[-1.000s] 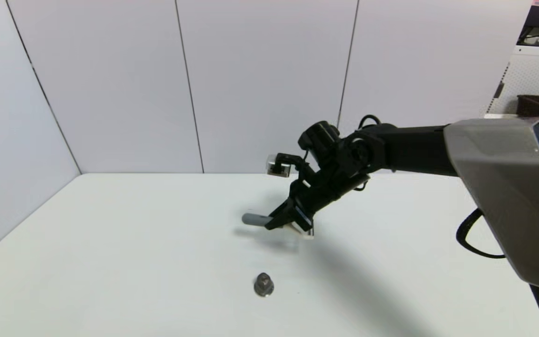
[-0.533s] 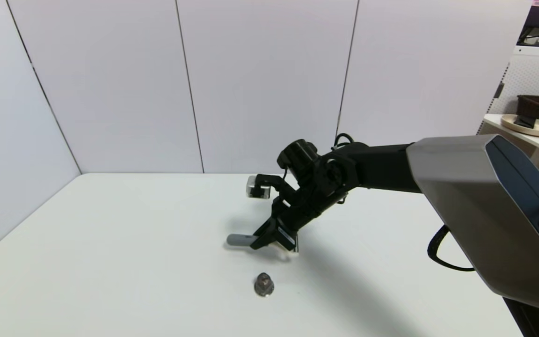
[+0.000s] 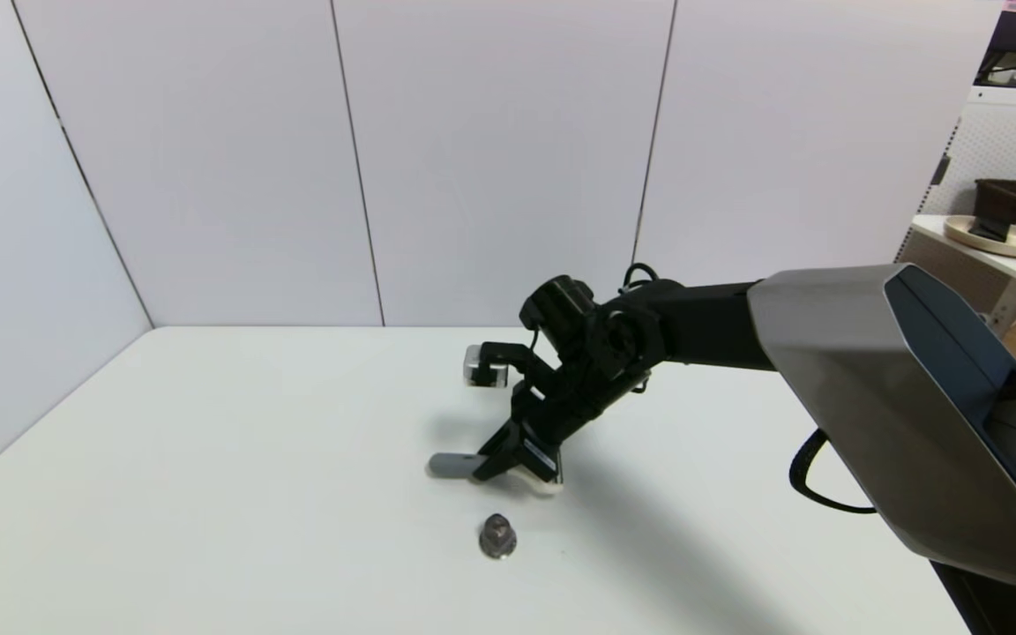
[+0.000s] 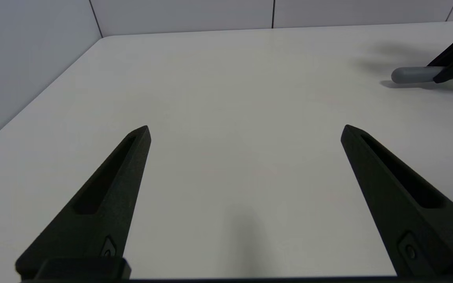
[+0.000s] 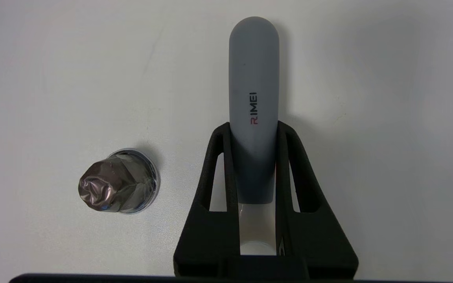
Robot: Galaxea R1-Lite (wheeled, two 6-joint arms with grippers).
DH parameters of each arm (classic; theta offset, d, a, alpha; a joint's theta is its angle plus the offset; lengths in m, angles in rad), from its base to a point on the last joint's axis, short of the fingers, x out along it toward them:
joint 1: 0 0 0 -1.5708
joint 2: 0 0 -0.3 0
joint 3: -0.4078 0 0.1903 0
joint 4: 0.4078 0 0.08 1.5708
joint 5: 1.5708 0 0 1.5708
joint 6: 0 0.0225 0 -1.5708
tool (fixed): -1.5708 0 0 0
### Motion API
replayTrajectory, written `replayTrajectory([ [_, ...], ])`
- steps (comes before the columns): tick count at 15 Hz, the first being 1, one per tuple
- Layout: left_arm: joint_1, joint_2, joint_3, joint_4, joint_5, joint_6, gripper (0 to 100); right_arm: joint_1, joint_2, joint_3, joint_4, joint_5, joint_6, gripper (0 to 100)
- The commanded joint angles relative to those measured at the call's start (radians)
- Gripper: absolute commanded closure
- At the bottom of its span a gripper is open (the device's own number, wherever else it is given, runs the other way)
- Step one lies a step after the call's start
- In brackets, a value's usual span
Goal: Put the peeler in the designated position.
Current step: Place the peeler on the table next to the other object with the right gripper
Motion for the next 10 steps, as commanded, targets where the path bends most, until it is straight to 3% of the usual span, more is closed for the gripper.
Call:
replayTrajectory([
  [1,0.0,0.001,0.0,0.0,0.0,0.001,0,0.0,0.0,0.0,0.008,0.004,-0.011,100],
  [4,0.0,0.001,0.0,0.0,0.0,0.001,0,-0.001,-0.002,0.0,0.007,0.003,-0.011,100],
  [5,0.0,0.001,0.0,0.0,0.0,0.0,0,-0.003,-0.003,0.0,0.007,0.001,-0.008,0],
  [10,0.0,0.001,0.0,0.0,0.0,0.001,0,-0.004,-0.023,0.0,0.008,0.003,-0.007,0],
])
